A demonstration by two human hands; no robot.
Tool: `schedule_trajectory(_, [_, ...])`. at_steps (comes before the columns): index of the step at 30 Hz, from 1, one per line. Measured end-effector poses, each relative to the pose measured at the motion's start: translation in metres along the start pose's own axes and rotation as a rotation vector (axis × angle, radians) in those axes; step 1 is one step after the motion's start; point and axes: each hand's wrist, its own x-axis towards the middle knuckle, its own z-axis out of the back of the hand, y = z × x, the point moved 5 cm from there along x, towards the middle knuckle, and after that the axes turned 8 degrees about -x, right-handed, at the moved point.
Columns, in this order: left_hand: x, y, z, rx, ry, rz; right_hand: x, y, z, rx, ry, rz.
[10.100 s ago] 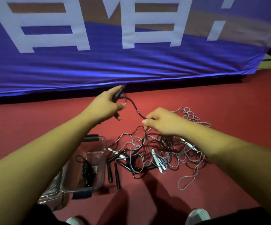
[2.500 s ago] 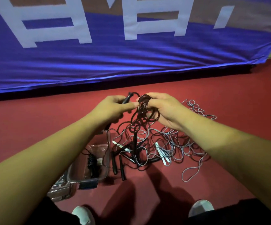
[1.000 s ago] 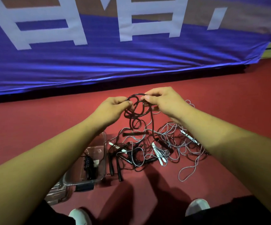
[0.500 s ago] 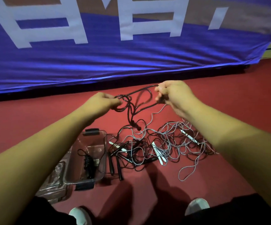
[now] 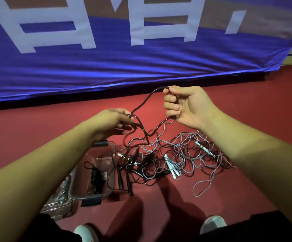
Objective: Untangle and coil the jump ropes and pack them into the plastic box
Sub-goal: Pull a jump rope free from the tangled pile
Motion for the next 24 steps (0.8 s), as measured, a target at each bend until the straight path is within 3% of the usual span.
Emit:
schedule_trajectory(4, [0.001,-0.005,-0.004,-0.204,-0.046,-0.026,0.001,-0.007,-0.004,-0.242,-0.039,-0.087])
schedule_trajectory(7, [0.004,-0.010,-0.001,-0.100,-0.080,-0.116,0.000,-0.009,0.001,-0.378,-0.043,-0.103])
schedule_trajectory(11, [0.008,-0.006,0.008,0.145,-0.172,-0.136,-0.005,-0.009,0.004,-0.651,0.087,-0.076])
schedule_trajectory(16, [0.006,-0.001,-0.002,0.559,-0.099,-0.072,0.001,-0.011,0.001,-0.427,0.004,-0.010])
schedule_trajectory(20, [0.005,0.002,-0.015,0.557,0.074,-0.097,0.003,0.000,0.001,-0.097,-0.086,-0.018])
schedule_trajectory(24, [0.004,0.011,-0.001,1.003,0.110,0.010,0.004,0.007,0.010,0.117,-0.173,0.050])
